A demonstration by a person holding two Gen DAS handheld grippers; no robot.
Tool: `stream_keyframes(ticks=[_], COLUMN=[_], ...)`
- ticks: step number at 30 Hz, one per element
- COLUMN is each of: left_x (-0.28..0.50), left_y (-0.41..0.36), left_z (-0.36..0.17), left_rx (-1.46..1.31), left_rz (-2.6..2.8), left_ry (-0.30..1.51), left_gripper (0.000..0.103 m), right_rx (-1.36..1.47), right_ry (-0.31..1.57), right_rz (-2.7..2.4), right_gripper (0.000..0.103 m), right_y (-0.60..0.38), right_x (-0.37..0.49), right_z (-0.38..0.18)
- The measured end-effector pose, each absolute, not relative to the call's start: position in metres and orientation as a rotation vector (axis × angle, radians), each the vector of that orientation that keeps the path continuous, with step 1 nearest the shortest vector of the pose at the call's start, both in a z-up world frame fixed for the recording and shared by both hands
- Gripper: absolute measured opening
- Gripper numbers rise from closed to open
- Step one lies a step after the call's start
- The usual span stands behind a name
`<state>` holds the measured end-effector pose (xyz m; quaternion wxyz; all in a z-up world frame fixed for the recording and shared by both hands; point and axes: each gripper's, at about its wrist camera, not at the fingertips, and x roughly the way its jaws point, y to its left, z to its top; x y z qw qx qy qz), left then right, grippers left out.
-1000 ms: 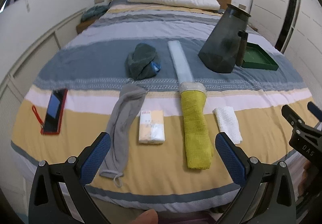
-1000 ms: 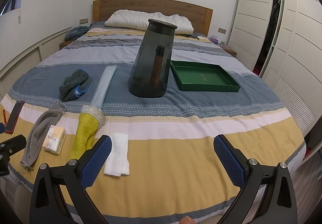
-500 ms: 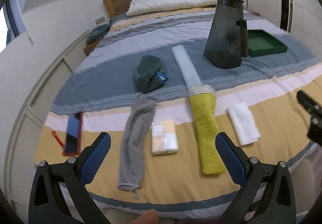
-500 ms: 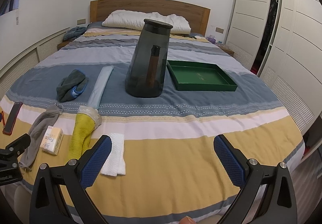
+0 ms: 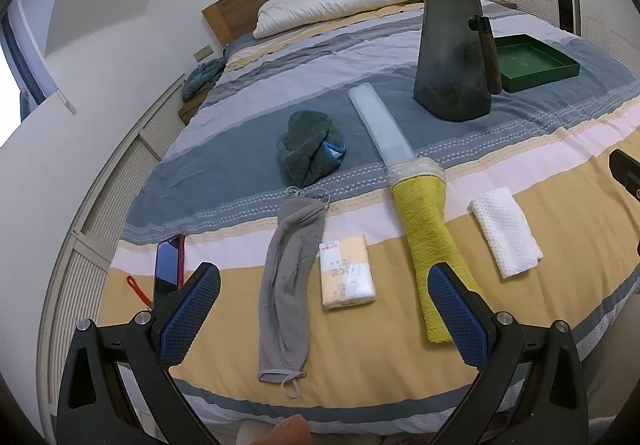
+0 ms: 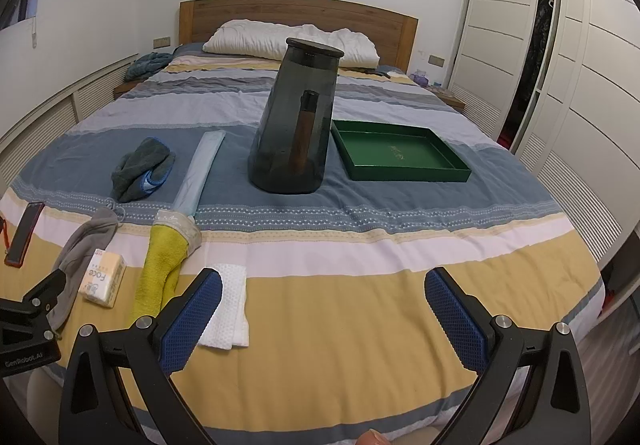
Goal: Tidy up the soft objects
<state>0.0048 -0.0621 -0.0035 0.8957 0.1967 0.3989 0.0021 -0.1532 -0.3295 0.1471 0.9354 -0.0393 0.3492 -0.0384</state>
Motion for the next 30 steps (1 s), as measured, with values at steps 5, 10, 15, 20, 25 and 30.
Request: stream_keyframes(ticks=[5,10,15,20,25,30], left_x=[0.004,0.003,0.001,0.003,0.009,0.030], left_y=[-0.064,-0.064,-0.064,-0.059,-0.048,-0.030], left_z=[-0.003,-0.001,0.001,0.000,-0.004,-0.007], left_rx=[0.401,0.390,0.374,0.349,0.332,0.298], left_rz=[-0.002,-0.010,-0.018,-0.022,-0.014,-0.009], left_ry=[0.830,0.831,0.834,0.843,0.857,0.887], left_gripper=[0.102,0.102,0.102,0.102,0.102,0.102], right_rx=[-0.080,-0.081,-0.084,-0.093,-0.116,-0.141], right_ry=[0.713,0.707,0.704,0.706,0.722,0.745], right_rz=[-0.080,-0.082,-0.080,-0.071,-0.039,0.019], right_gripper=[0.103,0.103,0.103,0.103,0.103,0.103], right_y=[-0.329,-0.328,-0.326,-0.322,-0.308,-0.286], right_x=[-0.154,-0.157,-0.159,-0.158,-0.147,-0.120], right_z=[0.147,0.148,0.150,0.150,0.146,0.142])
